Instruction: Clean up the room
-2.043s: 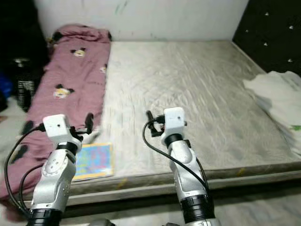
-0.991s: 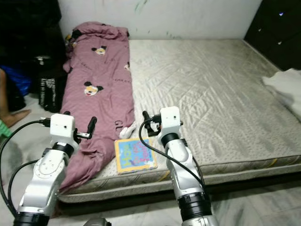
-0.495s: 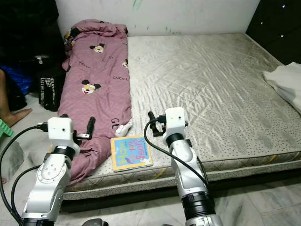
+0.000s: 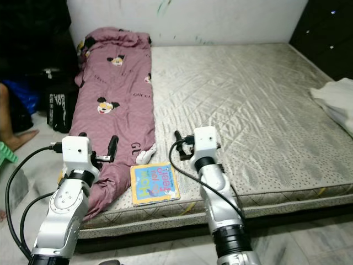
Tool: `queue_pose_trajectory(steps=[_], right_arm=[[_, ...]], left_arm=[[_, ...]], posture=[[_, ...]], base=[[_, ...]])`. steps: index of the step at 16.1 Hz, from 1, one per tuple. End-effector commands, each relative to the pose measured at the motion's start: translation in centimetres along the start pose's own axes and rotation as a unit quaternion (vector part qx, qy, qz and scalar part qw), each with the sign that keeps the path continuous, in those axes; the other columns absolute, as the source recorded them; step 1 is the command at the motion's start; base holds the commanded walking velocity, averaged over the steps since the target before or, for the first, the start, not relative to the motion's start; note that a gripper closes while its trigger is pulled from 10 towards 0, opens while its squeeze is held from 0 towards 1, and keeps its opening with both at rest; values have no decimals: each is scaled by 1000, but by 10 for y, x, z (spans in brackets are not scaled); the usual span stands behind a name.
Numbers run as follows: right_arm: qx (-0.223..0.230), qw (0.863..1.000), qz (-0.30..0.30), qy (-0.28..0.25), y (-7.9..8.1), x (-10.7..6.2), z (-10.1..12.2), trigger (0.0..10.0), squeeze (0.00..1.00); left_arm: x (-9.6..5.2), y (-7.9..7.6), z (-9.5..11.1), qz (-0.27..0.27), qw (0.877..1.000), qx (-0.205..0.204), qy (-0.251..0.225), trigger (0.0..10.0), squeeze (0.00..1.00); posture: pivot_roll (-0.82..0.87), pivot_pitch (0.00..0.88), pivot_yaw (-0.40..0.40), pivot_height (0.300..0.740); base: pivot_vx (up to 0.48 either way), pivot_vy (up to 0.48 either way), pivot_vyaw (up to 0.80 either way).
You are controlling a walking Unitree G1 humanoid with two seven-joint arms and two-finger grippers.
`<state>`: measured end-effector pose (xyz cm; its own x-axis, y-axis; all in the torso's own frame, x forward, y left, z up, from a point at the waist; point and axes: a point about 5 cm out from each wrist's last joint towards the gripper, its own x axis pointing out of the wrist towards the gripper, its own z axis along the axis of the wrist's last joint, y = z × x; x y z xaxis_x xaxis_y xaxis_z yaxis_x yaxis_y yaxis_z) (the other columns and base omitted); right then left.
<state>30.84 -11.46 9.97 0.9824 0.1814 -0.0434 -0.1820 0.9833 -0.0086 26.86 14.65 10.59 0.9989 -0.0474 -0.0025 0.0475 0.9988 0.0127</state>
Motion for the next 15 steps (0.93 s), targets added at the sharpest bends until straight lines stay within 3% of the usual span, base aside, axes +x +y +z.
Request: queue_pose_trajectory(steps=[1, 8, 12, 15], right_arm=[[-3, 1000, -1, -3, 0, 2, 2, 10000, 0], [-12, 1000, 8, -6, 1, 2, 2, 10000, 0], [-15, 1000, 3, -3, -2, 1, 1, 10000, 0], [-16, 1000, 2, -2, -2, 1, 0, 10000, 0]], left_arm=[[1, 1, 3, 0, 1000, 1, -3, 10000, 0], [0, -4, 4, -15, 1000, -7, -5, 10000, 0], [0, -8, 3, -19, 1000, 10, -4, 10000, 0], [-1, -6, 6, -20, 1000, -7, -15, 10000, 0]], posture=[[105, 27, -17, 740], [99, 30, -23, 740], [100, 29, -25, 740], [100, 29, -25, 740]], base=[[262, 0, 0], [347, 0, 0], [0, 0, 0], [0, 0, 0]])
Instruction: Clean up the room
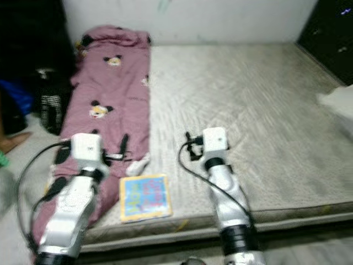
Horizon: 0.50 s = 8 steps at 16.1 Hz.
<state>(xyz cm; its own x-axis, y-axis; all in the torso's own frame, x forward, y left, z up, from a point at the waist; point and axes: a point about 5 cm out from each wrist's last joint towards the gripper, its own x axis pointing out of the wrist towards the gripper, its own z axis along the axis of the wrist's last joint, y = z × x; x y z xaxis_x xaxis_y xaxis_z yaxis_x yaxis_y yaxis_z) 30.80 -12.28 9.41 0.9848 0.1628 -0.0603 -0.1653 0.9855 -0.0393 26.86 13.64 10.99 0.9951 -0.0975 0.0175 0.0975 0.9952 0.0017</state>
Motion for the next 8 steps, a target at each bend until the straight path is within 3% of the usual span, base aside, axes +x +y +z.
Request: queue_pose_trajectory(steps=[1, 2, 3, 5, 8], right_arm=[[-3, 1000, 11, -9, 5, 2, 5, 10000, 0], [-3, 1000, 11, -8, 5, 2, 5, 10000, 0], [-5, 1000, 11, -8, 4, 2, 4, 10000, 0], [-4, 1000, 10, -7, 4, 1, 4, 10000, 0], [-3, 1000, 13, -9, 5, 1, 5, 10000, 0]], left_arm=[[-3, 6, 3, 10, 1000, 10, -8, 10000, 0], [-3, 6, 3, 15, 1000, 15, -8, 10000, 0], [-4, 8, 8, 10, 999, 36, -26, 10000, 0], [-5, 13, 8, 17, 999, 32, -28, 10000, 0], [-7, 22, 4, 61, 997, 40, -8, 10000, 0]], posture=[[100, 29, -25, 740], [100, 29, -25, 740], [101, 31, -23, 740], [101, 33, -21, 740], [102, 36, -20, 740]], base=[[0, 0, 0], [0, 0, 0], [0, 0, -800], [0, 0, -619], [0, 0, 0]])
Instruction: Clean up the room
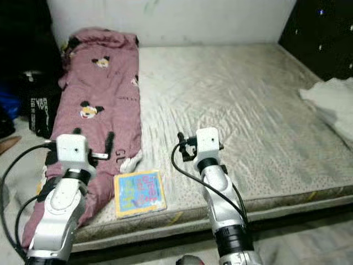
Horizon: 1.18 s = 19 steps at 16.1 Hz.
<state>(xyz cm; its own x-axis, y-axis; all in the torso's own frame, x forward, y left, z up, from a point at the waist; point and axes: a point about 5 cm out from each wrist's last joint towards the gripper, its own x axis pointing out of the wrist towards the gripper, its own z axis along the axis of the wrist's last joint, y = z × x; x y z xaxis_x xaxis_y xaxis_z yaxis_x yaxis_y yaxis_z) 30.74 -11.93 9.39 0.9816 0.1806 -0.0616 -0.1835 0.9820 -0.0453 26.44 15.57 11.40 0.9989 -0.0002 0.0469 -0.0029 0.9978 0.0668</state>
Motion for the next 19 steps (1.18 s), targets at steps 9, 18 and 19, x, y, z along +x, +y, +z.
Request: queue_pose_trajectory(steps=[9, 18, 19], right_arm=[[13, 1000, 11, -3, 1, -2, 3, 10000, 0], [9, 1000, 15, -1, 2, -2, 4, 10000, 0], [9, 1000, 15, -2, 1, -1, 4, 10000, 0]], left_arm=[[-6, 11, -5, 32, 999, -12, 25, 10000, 0], [-3, 8, -7, 29, 998, -43, 39, 10000, 0], [-3, 7, -6, 27, 998, -42, 37, 10000, 0]], posture=[[100, 59, -25, 740], [93, 71, -22, 740], [92, 72, -24, 740]], base=[[0, 0, 0], [0, 160, 0], [0, 480, 0]])
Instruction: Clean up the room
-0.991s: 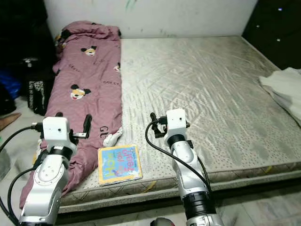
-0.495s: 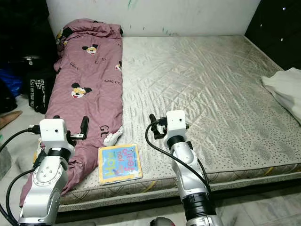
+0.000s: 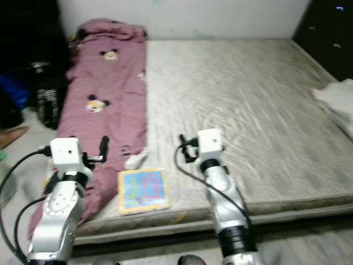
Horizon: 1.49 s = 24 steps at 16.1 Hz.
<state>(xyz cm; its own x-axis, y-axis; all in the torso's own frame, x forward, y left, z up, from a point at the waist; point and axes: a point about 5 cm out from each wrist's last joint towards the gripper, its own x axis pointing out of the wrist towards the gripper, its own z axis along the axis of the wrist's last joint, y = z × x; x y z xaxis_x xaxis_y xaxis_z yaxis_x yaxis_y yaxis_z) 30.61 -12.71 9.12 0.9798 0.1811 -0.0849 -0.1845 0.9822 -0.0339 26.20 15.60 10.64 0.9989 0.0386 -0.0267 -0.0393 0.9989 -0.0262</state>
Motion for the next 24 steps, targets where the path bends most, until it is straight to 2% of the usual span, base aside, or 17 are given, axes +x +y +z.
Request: queue_pose_trajectory(steps=[1, 5, 8, 13, 14, 16, 24], right_arm=[[2, 1000, 14, -13, 9, 1, 7, 10000, 0], [1, 1000, 13, -12, 8, 1, 7, 10000, 0], [-1, 1000, 13, -11, 8, 1, 7, 10000, 0], [-3, 1000, 14, -7, 8, 1, 5, 10000, 0], [-3, 1000, 14, -7, 8, 1, 5, 10000, 0], [-4, 1000, 14, -6, 8, 1, 5, 10000, 0], [-6, 1000, 12, -4, 7, 1, 4, 10000, 0]], left_arm=[[0, 7, 2, 8, 1000, 4, -1, 10000, 0], [1, 6, 3, 6, 1000, 6, -4, 10000, 0], [1, 5, 5, 4, 1000, -8, -11, 10000, 0], [3, 9, 1, 23, 1000, -11, 7, 10000, 0], [3, 9, 0, 20, 1000, -6, 11, 10000, 0], [4, 9, 1, 16, 999, -28, 7, 10000, 0], [3, 3, 2, -4, 1000, -22, 0, 10000, 0]], posture=[[92, 72, -24, 740], [90, 74, -24, 740], [90, 75, -24, 740], [92, 69, -28, 740], [92, 69, -28, 740], [90, 62, -27, 740], [91, 58, -30, 740]], base=[[0, 480, 0], [0, 120, 0], [0, 0, 0], [0, 0, 0], [0, 0, 0], [0, 480, 0], [0, 0, 0]])
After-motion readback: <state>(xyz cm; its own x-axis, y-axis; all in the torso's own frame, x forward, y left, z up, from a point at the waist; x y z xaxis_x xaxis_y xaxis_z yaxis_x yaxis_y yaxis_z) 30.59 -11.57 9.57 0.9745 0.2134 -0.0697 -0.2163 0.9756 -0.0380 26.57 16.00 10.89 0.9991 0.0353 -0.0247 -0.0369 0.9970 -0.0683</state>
